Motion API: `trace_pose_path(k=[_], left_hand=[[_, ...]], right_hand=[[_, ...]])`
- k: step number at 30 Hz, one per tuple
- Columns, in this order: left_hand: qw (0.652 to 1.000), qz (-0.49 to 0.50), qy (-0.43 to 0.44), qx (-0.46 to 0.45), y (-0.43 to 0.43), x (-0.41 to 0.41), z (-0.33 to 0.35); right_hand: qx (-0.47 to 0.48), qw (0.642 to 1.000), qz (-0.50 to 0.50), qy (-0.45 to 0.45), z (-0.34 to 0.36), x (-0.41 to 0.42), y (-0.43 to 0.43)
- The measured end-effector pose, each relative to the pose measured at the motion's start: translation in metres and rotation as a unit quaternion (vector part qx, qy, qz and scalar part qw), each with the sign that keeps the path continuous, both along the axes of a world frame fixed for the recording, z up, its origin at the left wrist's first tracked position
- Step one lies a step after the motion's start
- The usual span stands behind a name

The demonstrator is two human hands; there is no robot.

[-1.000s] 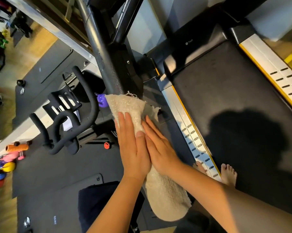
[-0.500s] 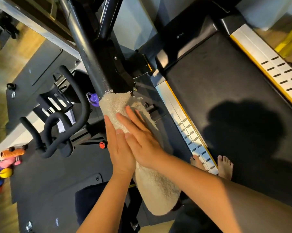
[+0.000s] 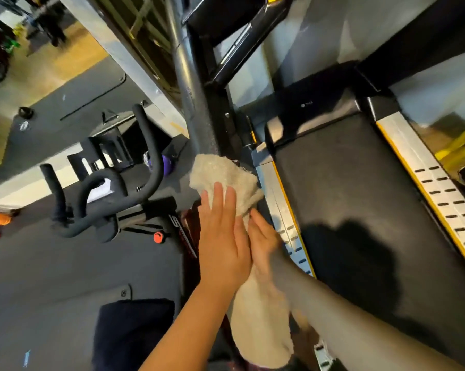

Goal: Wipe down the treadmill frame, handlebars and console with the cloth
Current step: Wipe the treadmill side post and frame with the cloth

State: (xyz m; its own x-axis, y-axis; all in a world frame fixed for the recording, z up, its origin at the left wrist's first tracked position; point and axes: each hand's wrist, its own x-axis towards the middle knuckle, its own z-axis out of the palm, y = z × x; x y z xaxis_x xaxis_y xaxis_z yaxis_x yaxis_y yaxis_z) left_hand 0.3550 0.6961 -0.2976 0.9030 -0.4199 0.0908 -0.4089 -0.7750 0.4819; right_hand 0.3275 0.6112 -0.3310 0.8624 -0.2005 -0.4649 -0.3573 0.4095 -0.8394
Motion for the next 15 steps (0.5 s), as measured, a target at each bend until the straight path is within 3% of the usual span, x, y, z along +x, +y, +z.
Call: trace_pose_path(k=[4,6,8,11,15], left_hand=[[0.999,0.004,0.023,0.031,-0.004,0.019,0.007],[0.999,0.008,0.024,0.044,-0.004,0.023,0.008],[0.998,0.005,0.024,0.049,-0.003,0.025,0.007],[0.999,-0.002,0.035,0.006,-0.001,0.026,0.004],[0.996,0.03,0.044,-0.076,0.008,0.008,-0.001]], right_hand=[[0.036,0.998,0.037,0.037,0.012,0.032,-0.019],[-0.068,0.994,0.065,0.05,0.012,0.035,-0.019],[-0.121,0.992,0.042,-0.009,0.017,0.033,-0.016],[-0.137,0.989,-0.002,-0.061,0.022,0.011,-0.004],[-0.183,0.98,0.062,-0.047,0.012,-0.019,0.006]])
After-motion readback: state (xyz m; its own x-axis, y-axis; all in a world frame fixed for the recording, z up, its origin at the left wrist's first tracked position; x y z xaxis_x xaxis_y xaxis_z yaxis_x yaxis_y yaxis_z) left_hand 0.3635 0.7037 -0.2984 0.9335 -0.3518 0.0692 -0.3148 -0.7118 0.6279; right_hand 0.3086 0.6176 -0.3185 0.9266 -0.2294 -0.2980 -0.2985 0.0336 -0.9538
